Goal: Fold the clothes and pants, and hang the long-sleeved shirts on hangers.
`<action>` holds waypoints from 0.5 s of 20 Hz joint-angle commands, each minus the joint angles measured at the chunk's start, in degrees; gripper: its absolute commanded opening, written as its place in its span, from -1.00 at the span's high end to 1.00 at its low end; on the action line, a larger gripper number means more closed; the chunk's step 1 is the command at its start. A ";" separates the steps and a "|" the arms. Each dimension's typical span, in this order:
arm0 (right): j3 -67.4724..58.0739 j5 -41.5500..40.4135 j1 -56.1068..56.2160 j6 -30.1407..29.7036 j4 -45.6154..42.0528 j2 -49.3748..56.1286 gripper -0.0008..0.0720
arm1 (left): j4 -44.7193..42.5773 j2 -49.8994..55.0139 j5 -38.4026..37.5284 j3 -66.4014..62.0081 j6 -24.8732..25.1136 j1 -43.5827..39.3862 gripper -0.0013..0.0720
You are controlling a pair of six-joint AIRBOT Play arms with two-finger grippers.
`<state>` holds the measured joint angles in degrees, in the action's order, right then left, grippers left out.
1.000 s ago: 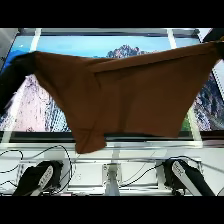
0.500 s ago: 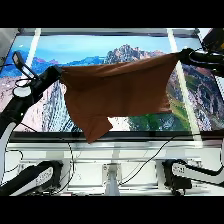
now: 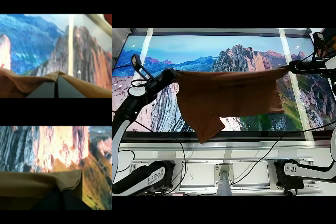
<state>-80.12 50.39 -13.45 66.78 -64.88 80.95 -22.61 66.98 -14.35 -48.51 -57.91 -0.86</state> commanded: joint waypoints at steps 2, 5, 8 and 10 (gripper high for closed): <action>0.00 -14.78 0.90 1.01 3.28 1.44 0.93 | -0.24 0.70 12.79 -0.68 0.02 -0.04 0.92; 0.00 -22.01 3.58 2.23 6.08 5.05 0.93 | -1.49 6.51 13.25 -6.21 0.26 -1.16 0.92; 0.00 -25.29 6.78 2.23 6.34 9.68 0.93 | -4.37 15.32 13.22 -13.09 0.24 -2.93 0.92; 0.00 -28.33 8.26 2.23 6.43 12.13 0.93 | -4.39 19.65 13.27 -16.87 0.26 -3.41 0.92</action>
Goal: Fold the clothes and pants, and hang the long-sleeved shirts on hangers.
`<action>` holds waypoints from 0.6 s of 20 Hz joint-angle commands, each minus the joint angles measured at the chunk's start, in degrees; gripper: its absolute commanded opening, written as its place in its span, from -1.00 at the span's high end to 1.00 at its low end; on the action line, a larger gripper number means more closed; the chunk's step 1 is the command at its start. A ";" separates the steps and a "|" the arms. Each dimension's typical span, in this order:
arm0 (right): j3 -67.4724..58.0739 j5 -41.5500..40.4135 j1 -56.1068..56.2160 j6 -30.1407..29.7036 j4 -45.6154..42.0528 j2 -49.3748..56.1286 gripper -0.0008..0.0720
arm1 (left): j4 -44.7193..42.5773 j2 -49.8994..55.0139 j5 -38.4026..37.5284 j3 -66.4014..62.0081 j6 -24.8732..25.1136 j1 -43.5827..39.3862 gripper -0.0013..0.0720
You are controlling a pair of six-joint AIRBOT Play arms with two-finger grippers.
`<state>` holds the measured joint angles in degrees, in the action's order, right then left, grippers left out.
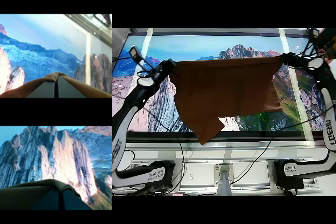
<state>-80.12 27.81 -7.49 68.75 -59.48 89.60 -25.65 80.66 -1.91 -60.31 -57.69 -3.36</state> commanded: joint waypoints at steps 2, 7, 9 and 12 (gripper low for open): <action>0.00 -7.82 2.97 1.29 1.29 5.42 0.93 | -1.36 8.68 0.57 -7.61 0.04 -1.07 0.92; 0.00 -2.97 3.17 5.31 -1.81 8.00 0.93 | -11.96 10.58 -13.44 -7.96 -0.09 -0.50 0.92; 0.00 -0.39 2.71 5.33 -5.11 8.00 0.93 | -12.96 10.58 -19.50 -7.96 -0.24 0.79 0.92; -0.20 6.08 0.52 5.35 -9.18 7.98 0.93 | -14.84 10.27 -26.49 -7.98 -1.14 4.33 0.92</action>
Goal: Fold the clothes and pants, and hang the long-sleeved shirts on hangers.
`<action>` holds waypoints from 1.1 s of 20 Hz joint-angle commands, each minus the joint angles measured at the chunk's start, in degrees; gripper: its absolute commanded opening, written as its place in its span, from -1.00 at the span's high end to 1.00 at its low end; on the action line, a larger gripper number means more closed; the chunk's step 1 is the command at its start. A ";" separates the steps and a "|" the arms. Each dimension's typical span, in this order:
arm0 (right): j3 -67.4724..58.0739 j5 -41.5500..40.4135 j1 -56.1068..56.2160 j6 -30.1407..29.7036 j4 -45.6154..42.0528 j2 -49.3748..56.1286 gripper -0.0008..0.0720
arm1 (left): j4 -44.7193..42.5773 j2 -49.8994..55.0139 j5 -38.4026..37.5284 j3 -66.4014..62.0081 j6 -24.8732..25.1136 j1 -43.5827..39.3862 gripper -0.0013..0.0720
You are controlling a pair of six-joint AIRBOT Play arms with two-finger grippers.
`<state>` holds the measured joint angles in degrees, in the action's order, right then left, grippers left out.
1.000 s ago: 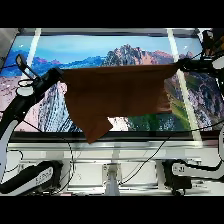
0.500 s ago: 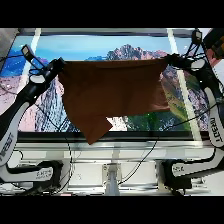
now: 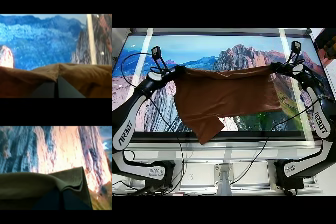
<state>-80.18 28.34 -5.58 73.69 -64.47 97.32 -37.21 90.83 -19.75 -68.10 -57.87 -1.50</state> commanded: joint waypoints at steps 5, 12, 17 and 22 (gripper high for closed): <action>-0.59 13.22 -3.76 0.83 -3.96 0.24 0.93 | -9.53 -0.04 -20.63 -0.20 -11.19 7.76 0.92; -1.18 15.74 -3.65 0.66 -4.79 0.37 0.93 | -11.65 1.53 -22.34 -0.17 -11.21 7.65 0.92; -1.18 15.58 -3.65 0.66 -4.74 0.35 0.36 | -11.61 3.72 -22.93 -0.17 -11.17 6.12 -0.77; -1.92 19.69 -3.78 0.66 -5.55 0.17 -0.41 | -11.63 2.91 -24.06 -0.26 -10.78 5.57 -0.96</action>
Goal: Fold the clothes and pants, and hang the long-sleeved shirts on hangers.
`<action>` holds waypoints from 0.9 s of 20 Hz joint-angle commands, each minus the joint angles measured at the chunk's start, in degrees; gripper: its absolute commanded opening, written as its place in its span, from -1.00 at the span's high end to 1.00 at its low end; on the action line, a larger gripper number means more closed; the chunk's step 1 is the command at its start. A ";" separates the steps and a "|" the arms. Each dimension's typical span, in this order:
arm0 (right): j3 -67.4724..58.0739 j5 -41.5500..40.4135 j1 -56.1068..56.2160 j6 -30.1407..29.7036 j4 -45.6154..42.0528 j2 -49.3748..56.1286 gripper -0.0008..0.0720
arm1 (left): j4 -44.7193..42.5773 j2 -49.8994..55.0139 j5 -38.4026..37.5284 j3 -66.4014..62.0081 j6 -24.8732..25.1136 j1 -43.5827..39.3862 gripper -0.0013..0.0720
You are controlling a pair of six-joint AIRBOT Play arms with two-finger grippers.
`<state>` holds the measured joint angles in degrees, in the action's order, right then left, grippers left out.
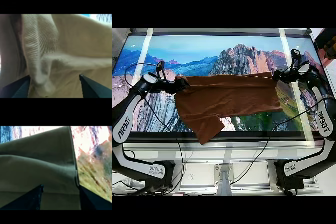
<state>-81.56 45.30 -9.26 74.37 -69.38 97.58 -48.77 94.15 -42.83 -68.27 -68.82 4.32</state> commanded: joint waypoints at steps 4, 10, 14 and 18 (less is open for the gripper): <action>-7.02 11.37 -2.12 -0.02 -4.59 -0.33 -0.22 | -0.15 -6.45 -2.03 -0.28 0.20 3.02 -0.96; -11.58 27.93 -10.64 -0.17 -9.11 -5.46 0.18 | -0.11 -20.94 -12.63 -0.26 0.22 13.86 -0.93; -8.72 35.52 -18.91 -0.72 -5.77 -10.80 0.27 | -0.83 -30.38 -22.05 -0.20 0.24 22.40 -0.51; 6.93 31.61 -26.86 -4.00 3.98 -20.37 0.23 | -5.81 -36.52 -26.38 2.16 0.22 26.34 -0.51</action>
<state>-83.31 76.93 -30.81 72.36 -72.36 82.81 -51.44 62.17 -64.40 -67.53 -68.62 27.53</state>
